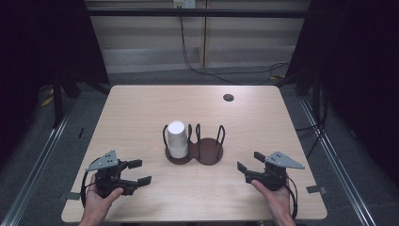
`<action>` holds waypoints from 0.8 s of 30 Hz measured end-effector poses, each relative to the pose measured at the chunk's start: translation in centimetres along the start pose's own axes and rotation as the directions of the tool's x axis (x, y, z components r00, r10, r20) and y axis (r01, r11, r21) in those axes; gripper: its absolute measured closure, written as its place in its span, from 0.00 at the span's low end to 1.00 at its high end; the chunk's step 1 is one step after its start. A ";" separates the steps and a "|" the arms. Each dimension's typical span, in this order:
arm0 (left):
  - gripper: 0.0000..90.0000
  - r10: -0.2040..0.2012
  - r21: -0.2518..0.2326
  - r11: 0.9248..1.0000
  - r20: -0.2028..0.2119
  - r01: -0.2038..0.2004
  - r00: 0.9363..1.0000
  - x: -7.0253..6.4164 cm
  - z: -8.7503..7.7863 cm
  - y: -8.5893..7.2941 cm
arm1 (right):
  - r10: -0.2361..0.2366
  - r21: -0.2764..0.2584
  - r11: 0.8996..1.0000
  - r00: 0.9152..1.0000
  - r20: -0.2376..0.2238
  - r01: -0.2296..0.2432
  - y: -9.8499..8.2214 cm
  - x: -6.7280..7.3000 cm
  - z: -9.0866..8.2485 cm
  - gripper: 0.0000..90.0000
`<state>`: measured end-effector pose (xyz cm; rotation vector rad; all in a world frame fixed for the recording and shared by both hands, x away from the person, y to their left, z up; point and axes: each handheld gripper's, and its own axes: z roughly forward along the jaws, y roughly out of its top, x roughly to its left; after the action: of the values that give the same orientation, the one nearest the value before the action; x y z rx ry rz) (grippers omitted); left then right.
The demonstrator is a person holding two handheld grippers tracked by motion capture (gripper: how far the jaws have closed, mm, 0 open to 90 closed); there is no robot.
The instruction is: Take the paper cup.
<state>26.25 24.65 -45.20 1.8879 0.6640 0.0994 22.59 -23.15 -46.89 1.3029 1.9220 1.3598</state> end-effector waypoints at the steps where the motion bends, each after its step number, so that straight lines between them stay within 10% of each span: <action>1: 0.23 -0.004 0.000 1.000 0.002 0.004 1.000 0.1 0.0 0.0 | 0.016 0.014 1.000 1.000 -0.003 -0.016 0.0 0.0 0.0 0.23; 15: 0.23 0.015 0.015 1.000 0.044 -0.016 0.999 -0.2 0.5 1.2 | 0.024 0.009 1.000 0.999 -0.026 -0.024 0.1 0.2 -0.6 0.23; 24: 0.27 0.055 0.016 0.998 -0.003 -0.055 0.998 -0.7 0.5 3.2 | 0.018 0.012 1.000 0.998 -0.059 -0.017 0.3 0.8 -0.6 0.23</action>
<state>27.13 23.10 -42.44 1.9220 0.6174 0.1330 21.87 -22.68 -46.30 1.3014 1.9644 1.4132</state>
